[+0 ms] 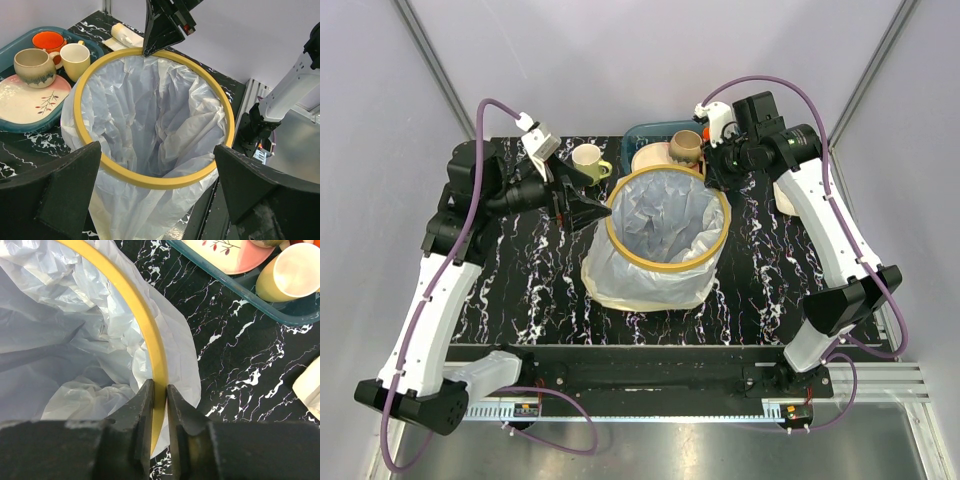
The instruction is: Put the trash bags into the trash bin
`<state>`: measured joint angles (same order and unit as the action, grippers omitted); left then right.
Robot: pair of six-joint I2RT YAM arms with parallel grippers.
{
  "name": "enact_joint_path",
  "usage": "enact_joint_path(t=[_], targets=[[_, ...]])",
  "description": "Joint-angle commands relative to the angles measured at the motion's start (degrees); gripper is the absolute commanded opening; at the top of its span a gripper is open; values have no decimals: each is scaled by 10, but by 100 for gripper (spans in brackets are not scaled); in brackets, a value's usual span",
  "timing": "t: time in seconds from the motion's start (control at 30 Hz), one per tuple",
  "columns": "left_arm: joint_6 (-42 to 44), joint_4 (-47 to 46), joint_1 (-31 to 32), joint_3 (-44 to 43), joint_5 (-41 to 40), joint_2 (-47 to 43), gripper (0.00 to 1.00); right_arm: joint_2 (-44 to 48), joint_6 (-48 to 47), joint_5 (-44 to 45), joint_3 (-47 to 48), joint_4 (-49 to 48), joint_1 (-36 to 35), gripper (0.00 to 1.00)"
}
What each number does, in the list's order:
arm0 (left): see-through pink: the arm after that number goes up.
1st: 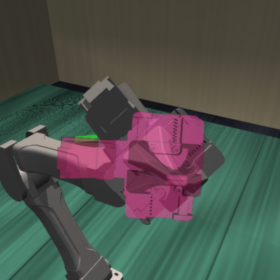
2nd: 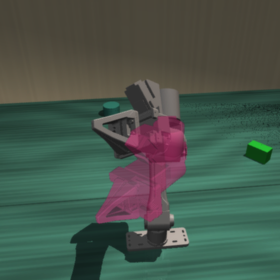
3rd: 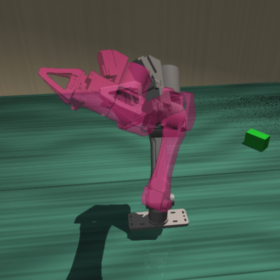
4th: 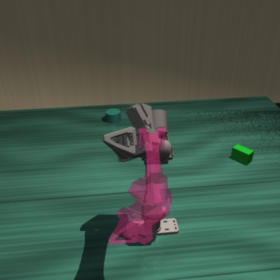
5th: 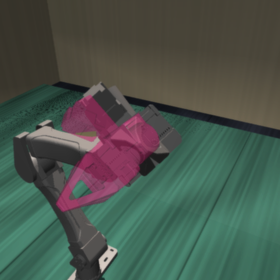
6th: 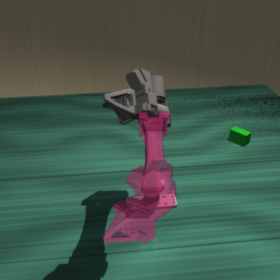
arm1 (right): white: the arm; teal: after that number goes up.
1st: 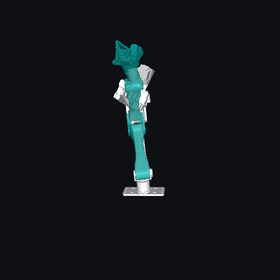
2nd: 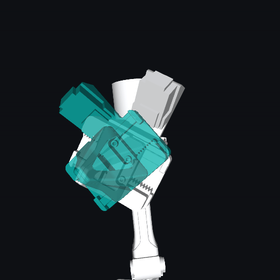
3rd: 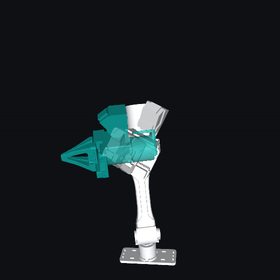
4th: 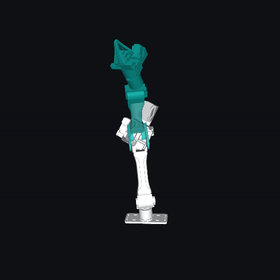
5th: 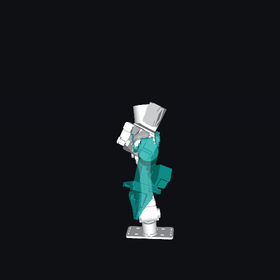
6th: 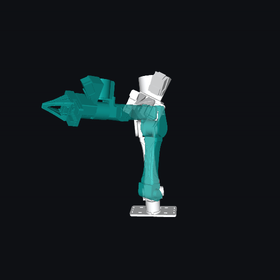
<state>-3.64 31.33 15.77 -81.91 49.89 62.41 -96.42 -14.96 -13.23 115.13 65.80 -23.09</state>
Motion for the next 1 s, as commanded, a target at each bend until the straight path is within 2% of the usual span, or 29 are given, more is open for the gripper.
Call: enact_joint_path(t=[0.0, 0.03, 0.07, 0.3, 0.37, 0.4, 0.43, 0.47, 0.5, 0.6, 0.63, 0.73, 0.87, 0.97], targets=[[-17, -5, -7, -14, 2, 3, 99, 3, 5, -8, 9, -9, 1, 27], [-24, -6, -7, -13, 1, 3, 99, 5, 4, -7, 11, -9, 1, 33], [-29, -6, -7, -15, 0, 5, 99, 4, 4, -7, 13, -9, 1, 44], [-93, -36, -23, -9, -41, 0, 99, -6, 22, -17, 87, 12, 2, 69], [-149, -73, -27, -5, -63, -4, 99, -11, 27, -21, 135, 27, 4, 75], [-173, -73, -28, -13, -109, -3, 99, -14, 34, -30, 151, 30, 7, 79], [-191, -71, -29, -25, -115, 0, 99, -15, 40, -38, 178, 33, 11, 81], [-185, -59, -35, -35, -109, 10, 99, -16, 48, -49, 191, 38, 26, 83], [-158, -69, -37, -40, -39, 17, 99, -15, 65, -85, 202, 42, 35, 86], [-209, -69, -33, -65, 2, 56, 99, -11, 100, -168, 220, 58, 61, 91], [-216, -69, -29, -76, 9, 67, 99, -9, 106, -186, 208, 62, 62, 96], [-259, -91, -27, -74, 25, 108, 99, 7, 131, -260, 151, 54, 63, 100], [-352, -169, -14, -40, 72, 147, 97, 15, 165, -374, 82, 18, 65, 100], [-371, -174, 5, -40, 84, 169, 93, 7, 179, -395, 51, -5, 64, 100]])
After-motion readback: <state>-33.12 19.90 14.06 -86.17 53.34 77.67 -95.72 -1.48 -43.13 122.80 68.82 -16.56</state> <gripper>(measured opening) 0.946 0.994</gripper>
